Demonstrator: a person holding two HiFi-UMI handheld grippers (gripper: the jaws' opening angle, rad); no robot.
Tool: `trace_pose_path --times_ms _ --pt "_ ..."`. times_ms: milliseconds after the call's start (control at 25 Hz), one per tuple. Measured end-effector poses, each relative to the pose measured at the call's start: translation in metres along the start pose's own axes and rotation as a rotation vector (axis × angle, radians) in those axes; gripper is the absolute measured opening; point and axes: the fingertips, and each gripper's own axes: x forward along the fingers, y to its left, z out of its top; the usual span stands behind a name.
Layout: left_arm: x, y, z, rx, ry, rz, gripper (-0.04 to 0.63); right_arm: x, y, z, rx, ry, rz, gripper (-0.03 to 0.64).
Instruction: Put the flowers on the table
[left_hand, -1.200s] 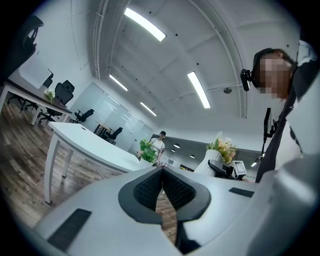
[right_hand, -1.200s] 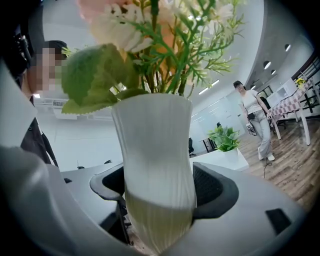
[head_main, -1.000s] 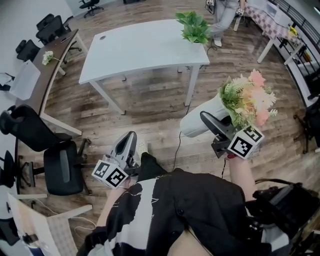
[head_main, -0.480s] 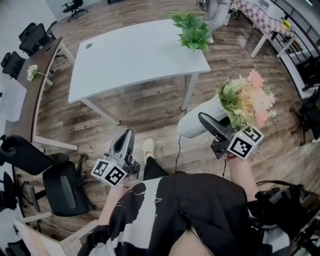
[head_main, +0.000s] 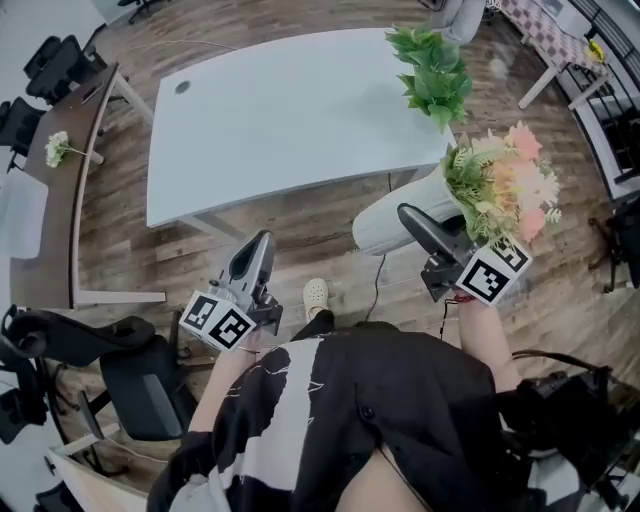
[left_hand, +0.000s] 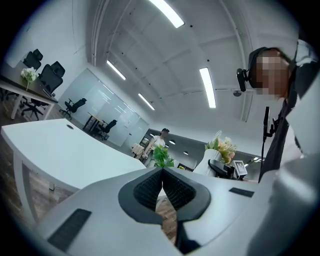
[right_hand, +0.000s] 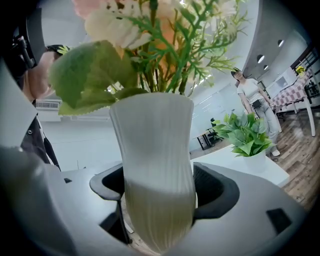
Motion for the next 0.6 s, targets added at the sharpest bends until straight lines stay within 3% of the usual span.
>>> trace_pose_path --times_ms 600 --pt "0.025 0.114 0.075 0.012 -0.011 -0.033 0.014 0.127 -0.016 0.014 0.002 -0.043 -0.059 0.397"
